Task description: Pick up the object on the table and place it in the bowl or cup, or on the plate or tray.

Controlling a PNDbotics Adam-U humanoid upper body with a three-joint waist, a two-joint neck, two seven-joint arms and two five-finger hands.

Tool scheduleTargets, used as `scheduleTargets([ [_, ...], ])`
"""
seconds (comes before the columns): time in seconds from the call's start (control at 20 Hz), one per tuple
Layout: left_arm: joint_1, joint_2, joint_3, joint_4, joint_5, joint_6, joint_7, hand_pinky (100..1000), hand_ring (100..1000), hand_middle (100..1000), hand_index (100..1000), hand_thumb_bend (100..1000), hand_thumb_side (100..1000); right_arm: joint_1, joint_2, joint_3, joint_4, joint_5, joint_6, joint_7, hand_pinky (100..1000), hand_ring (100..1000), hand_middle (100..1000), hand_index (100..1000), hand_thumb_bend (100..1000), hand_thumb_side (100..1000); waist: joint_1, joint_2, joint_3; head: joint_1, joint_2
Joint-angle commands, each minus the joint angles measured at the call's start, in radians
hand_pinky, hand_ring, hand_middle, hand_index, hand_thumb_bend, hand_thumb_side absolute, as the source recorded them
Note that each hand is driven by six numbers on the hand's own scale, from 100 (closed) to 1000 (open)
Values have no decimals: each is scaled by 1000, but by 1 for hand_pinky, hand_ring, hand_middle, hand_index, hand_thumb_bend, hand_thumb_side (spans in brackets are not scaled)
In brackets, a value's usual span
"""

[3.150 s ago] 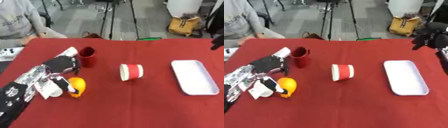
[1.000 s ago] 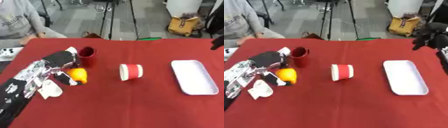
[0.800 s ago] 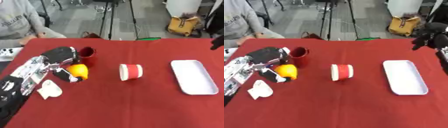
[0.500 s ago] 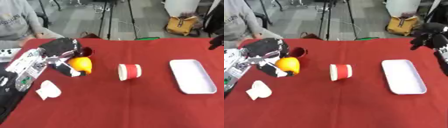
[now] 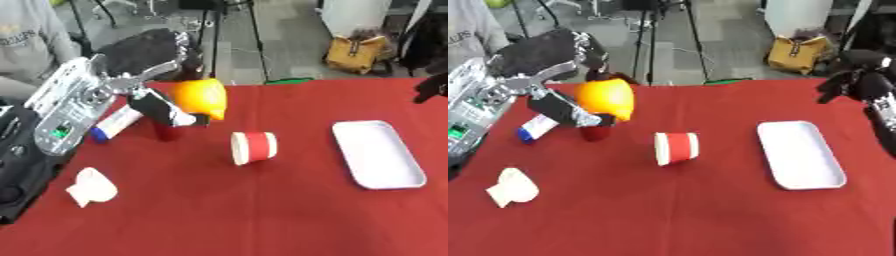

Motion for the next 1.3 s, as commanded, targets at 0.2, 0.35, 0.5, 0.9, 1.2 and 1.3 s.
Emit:
scheduleTargets([
  [0.2, -119, -112, -46, 114, -57, -44, 48, 538, 458, 304, 405, 572, 251, -21, 0, 7, -18, -2, -2, 8, 550, 634, 693, 847, 100, 634, -1, -13, -19, 5, -27],
  [0.35, -144, -163, -55, 187, -72, -49, 96, 538, 457, 301, 406, 578, 250, -22, 3, 11, -18, -4, -1, 13, 549, 634, 693, 847, 100, 634, -1, -13, -32, 12, -36],
  [0.5, -168, -250, -59, 306, -71, -39, 181, 538, 449, 287, 402, 573, 252, -24, 13, 18, -20, -9, 2, 19, 550, 634, 693, 848, 100, 634, -1, -13, -61, 25, -52],
  [0.9, -192, -353, -51, 494, -81, -42, 380, 535, 458, 293, 427, 601, 250, -26, 35, 31, -33, -17, 14, 33, 550, 634, 693, 847, 100, 635, 3, -11, -119, 27, -90],
  [1.2, -185, -393, -44, 591, -161, -65, 448, 536, 471, 335, 470, 609, 283, -27, 53, 41, -49, -20, 28, 41, 551, 635, 694, 847, 100, 635, 9, -9, -156, 17, -116],
  [1.3, -182, -405, -45, 615, -186, -72, 456, 537, 476, 355, 488, 633, 302, -27, 59, 44, -53, -19, 32, 43, 551, 635, 694, 847, 100, 635, 11, -9, -168, 18, -118],
])
